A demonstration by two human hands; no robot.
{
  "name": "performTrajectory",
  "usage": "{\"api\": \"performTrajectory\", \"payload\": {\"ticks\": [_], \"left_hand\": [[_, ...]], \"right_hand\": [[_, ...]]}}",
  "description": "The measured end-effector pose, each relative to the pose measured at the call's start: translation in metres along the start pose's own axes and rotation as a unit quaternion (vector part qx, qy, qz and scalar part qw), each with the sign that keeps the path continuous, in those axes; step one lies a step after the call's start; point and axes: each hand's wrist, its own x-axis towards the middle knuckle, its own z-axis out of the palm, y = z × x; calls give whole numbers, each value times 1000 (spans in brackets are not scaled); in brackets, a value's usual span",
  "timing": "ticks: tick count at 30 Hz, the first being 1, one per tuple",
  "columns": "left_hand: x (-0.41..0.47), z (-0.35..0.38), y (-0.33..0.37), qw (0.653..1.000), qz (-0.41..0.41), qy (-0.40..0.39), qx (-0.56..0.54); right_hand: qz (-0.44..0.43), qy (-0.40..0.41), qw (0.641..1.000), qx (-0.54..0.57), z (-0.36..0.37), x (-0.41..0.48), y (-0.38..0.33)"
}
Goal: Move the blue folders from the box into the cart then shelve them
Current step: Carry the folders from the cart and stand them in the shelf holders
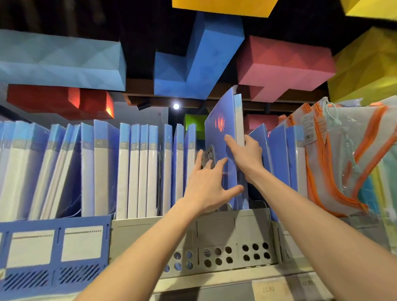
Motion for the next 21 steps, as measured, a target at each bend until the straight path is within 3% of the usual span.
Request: {"api": "performTrajectory", "payload": {"ticks": [7,21], "left_hand": [[3,-7,0,998,-2,-58,6],[15,-11,2,989,-7,-138,-46]], "right_hand": [[-9,-53,998,-13,-9,0,-1],[78,-154,984,32,-26,-18,18]]}}
